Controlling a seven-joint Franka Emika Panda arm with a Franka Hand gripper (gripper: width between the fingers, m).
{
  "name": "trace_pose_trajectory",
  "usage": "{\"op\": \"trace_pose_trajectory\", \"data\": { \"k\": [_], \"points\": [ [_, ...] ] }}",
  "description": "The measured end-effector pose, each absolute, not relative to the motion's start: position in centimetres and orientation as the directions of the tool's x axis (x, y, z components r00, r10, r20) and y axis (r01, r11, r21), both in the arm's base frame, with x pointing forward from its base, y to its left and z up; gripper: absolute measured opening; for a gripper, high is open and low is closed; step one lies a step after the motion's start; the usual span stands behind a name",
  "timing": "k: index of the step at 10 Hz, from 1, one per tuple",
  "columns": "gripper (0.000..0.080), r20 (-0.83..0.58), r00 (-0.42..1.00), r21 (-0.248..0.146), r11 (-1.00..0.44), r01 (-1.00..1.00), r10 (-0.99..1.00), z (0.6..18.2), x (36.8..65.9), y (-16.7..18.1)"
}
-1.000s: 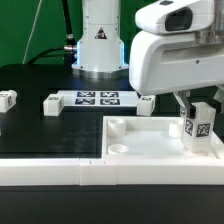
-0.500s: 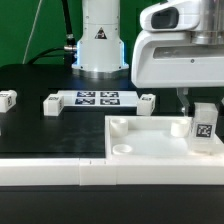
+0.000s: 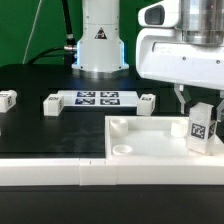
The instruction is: Assemble one leg
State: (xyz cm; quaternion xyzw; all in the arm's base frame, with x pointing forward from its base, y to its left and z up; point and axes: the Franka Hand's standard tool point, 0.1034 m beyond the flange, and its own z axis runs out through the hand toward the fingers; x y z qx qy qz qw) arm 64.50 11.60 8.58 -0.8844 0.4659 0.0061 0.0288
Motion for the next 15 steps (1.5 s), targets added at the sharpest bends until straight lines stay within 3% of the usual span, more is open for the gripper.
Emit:
{"op": "trace_pose_trajectory", "data": {
  "k": [5, 7, 8, 9, 10, 11, 15],
  "points": [
    [0.0291, -0.069, 0.160, -0.025, -0.159, -0.987, -0.985, 8.5, 64.3, 11.3],
    [0.0298, -0.081, 0.135, -0.020, -0.134, -0.991, -0.988, 8.5, 64.3, 11.3],
    [0.0298, -0.081, 0.147, -0.021, -0.146, -0.989, -0.986, 8.5, 64.3, 11.4],
    [0.0520, -0.080, 0.196, -0.025, -0.194, -0.981, -0.977, 8.5, 64.3, 11.4],
    [0.0520, -0.079, 0.226, -0.030, -0.224, -0.974, -0.971, 8.5, 64.3, 11.6],
    [0.0623, -0.076, 0.351, -0.041, -0.349, -0.936, -0.933, 8.5, 64.2, 11.9],
    [0.0648, -0.052, 0.730, -0.068, -0.727, -0.683, -0.681, 8.4, 64.0, 12.8]
  ]
}}
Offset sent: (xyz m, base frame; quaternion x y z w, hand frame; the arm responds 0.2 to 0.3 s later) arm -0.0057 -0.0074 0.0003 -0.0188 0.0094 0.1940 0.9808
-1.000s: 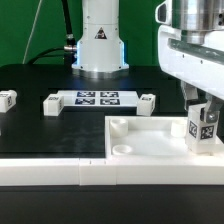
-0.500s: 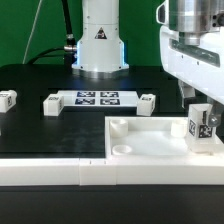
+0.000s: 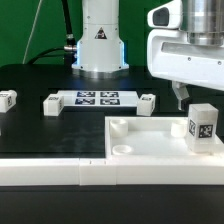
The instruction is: Assemble one leg
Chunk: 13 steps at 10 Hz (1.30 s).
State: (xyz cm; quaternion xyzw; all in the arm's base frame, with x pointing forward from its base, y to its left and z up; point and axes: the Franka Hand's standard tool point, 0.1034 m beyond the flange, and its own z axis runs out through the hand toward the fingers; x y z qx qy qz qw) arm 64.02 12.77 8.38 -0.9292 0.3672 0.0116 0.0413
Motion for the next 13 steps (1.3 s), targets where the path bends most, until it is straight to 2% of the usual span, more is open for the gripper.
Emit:
{"op": "trace_pose_trajectory", "data": {
  "k": [3, 4, 5, 6, 7, 9, 10, 11, 12, 13],
  "points": [
    [0.0649, -0.022, 0.931, -0.075, -0.928, -0.365, -0.364, 8.06, 64.04, 12.25],
    [0.0649, -0.008, 0.967, -0.062, -0.966, -0.253, -0.253, 8.06, 64.07, 12.21],
    [0.0649, 0.014, 0.996, -0.026, -0.996, -0.084, -0.084, 8.24, 64.24, 12.30],
    [0.0649, 0.018, 1.000, -0.019, -1.000, 0.016, 0.016, 8.21, 64.25, 12.19],
    [0.0649, 0.019, 0.995, -0.017, -0.995, 0.094, 0.094, 8.14, 64.26, 11.89],
    [0.0619, 0.019, 0.995, -0.016, -0.995, 0.101, 0.100, 8.12, 64.25, 11.91],
    [0.0421, 0.019, 0.995, -0.016, -0.995, 0.100, 0.100, 8.12, 64.25, 11.89],
    [0.0421, 0.019, 0.995, -0.017, -0.995, 0.100, 0.100, 8.12, 64.24, 11.91],
    [0.0290, 0.018, 0.996, -0.017, -0.996, 0.090, 0.089, 8.09, 64.22, 11.92],
    [0.0290, 0.017, 0.998, -0.018, -0.998, 0.053, 0.053, 8.07, 64.21, 11.92]
  ]
}}
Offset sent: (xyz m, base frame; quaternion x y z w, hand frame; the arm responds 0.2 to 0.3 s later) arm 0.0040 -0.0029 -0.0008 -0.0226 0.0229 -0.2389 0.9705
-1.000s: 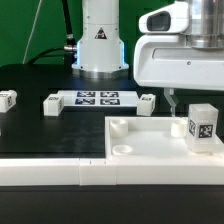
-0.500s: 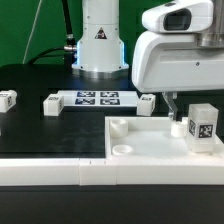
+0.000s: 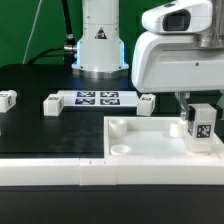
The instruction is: Assemble one leg
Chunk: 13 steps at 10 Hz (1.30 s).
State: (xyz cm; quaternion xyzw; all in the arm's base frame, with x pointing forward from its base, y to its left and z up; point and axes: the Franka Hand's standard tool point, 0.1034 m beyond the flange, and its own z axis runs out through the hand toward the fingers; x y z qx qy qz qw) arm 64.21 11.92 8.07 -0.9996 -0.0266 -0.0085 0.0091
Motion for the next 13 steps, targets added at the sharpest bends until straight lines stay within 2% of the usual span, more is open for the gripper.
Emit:
{"op": "trace_pose_trajectory", "data": {
  "k": [1, 4, 7, 9, 10, 13],
  "points": [
    [0.0290, 0.017, 0.998, -0.018, -0.998, 0.055, 0.055, 8.07, 64.20, 11.90],
    [0.0290, 0.004, 0.928, -0.072, -0.926, -0.371, -0.373, 7.94, 64.24, 11.67],
    [0.0291, -0.021, 0.776, -0.075, -0.773, -0.630, -0.630, 7.89, 64.23, 11.45],
    [0.0291, -0.043, 0.588, -0.073, -0.584, -0.808, -0.808, 7.84, 64.14, 11.35],
    [0.0291, -0.053, 0.414, -0.065, -0.411, -0.909, -0.909, 7.81, 64.04, 11.31],
    [0.0291, -0.083, 0.018, -0.044, -0.014, -0.999, -0.996, 7.66, 63.81, 11.51]
  ]
}}
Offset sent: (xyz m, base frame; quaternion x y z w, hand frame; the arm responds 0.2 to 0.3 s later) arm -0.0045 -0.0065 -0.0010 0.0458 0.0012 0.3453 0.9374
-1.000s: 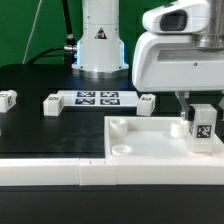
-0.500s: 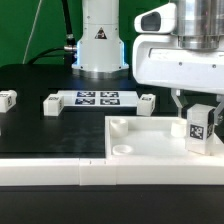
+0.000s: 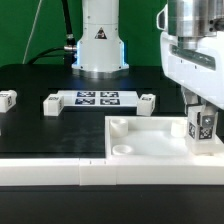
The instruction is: Assemble one leg
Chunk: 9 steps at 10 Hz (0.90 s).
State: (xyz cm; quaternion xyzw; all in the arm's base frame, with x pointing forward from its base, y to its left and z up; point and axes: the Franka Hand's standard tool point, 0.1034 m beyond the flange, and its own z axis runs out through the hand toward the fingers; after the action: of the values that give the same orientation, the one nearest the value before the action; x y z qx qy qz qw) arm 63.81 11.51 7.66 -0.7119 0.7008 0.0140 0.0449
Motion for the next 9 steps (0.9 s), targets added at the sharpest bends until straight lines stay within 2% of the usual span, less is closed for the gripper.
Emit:
{"op": "trace_pose_trajectory", "data": {
  "k": [2, 5, 6, 7, 8, 9],
  "points": [
    [0.0291, -0.109, -0.215, -0.016, 0.218, -0.976, -0.970, 7.67, 63.82, 11.42],
    [0.0291, -0.113, -0.213, -0.011, 0.216, -0.976, -0.970, 7.67, 63.81, 11.46],
    [0.0480, -0.112, -0.170, -0.015, 0.173, -0.985, -0.979, 7.66, 63.80, 11.47],
    [0.0592, -0.112, -0.141, -0.018, 0.144, -0.989, -0.984, 7.65, 63.75, 11.73],
    [0.0592, -0.109, -0.014, -0.030, 0.018, -0.999, -0.994, 7.63, 63.70, 11.82],
    [0.0638, -0.105, 0.085, -0.040, -0.081, -0.996, -0.991, 7.64, 63.67, 11.98]
  ]
}}
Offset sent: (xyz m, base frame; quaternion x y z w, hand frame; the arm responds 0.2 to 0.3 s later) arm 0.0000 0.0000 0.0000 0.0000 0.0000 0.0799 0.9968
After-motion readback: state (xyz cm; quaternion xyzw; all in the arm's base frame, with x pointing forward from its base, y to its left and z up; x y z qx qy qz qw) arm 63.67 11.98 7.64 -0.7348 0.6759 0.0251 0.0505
